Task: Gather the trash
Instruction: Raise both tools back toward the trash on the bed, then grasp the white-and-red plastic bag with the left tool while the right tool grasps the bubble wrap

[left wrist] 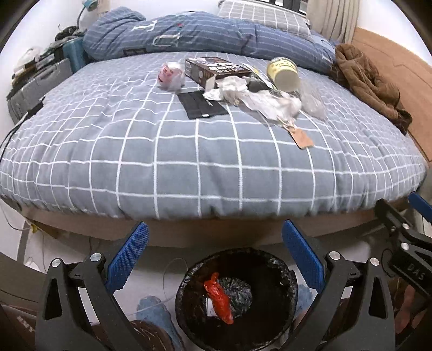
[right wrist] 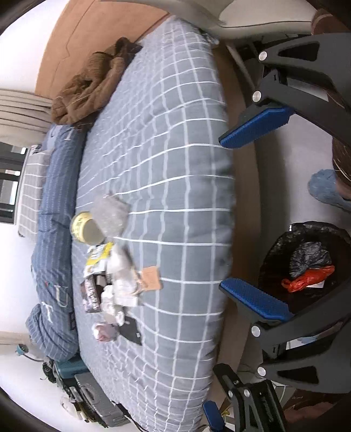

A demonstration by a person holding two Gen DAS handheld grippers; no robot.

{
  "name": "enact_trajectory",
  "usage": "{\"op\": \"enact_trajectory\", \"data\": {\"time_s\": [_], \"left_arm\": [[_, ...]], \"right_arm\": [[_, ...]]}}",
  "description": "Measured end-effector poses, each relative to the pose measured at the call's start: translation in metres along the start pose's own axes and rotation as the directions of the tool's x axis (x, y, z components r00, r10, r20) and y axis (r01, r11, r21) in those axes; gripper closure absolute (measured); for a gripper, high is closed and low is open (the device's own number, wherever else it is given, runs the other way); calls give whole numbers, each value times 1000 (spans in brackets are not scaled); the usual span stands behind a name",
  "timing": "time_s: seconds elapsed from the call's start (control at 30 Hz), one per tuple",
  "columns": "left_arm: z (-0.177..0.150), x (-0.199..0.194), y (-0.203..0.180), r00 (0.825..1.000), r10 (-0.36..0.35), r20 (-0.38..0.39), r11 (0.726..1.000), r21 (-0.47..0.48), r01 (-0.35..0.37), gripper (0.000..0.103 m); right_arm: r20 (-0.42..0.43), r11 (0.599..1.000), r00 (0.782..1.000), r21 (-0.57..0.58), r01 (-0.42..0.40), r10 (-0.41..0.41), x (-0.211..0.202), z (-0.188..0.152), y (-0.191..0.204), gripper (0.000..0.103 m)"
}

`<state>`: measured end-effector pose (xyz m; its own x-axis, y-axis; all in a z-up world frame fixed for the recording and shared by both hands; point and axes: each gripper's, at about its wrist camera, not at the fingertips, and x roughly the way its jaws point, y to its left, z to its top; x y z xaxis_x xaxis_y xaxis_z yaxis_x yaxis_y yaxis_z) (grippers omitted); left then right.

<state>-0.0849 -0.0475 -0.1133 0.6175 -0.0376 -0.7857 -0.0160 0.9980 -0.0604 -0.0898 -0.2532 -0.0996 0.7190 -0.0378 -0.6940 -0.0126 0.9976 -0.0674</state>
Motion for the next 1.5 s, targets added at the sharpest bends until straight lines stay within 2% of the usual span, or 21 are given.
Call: {"op": "enact_trajectory", "data": {"time_s": [0.23, 0.63, 0.83, 1.17, 1.5], "left_arm": [[22, 5, 5, 1000, -5, 21, 1000, -19, 5, 6], [79, 24, 6, 999, -28, 36, 998, -46, 30, 6], [113, 41, 18, 999, 13, 51, 999, -51, -11, 6], [175, 84, 54, 995, 86, 58, 994, -78, -82, 6], [223, 134, 78, 994, 105, 42, 988, -117, -100, 6]], "right_arm": [[40, 1000, 999, -6, 5, -5, 4, 26, -3, 10], [49, 999, 999, 44, -23, 21, 33, 79, -17, 10], [47, 999, 998, 38, -32, 30, 52, 102, -15, 10], [11, 999, 1000, 28, -17, 17, 108, 143, -21, 10], [-65, 992, 998, 123, -18, 26, 178, 177, -30, 10]]}}
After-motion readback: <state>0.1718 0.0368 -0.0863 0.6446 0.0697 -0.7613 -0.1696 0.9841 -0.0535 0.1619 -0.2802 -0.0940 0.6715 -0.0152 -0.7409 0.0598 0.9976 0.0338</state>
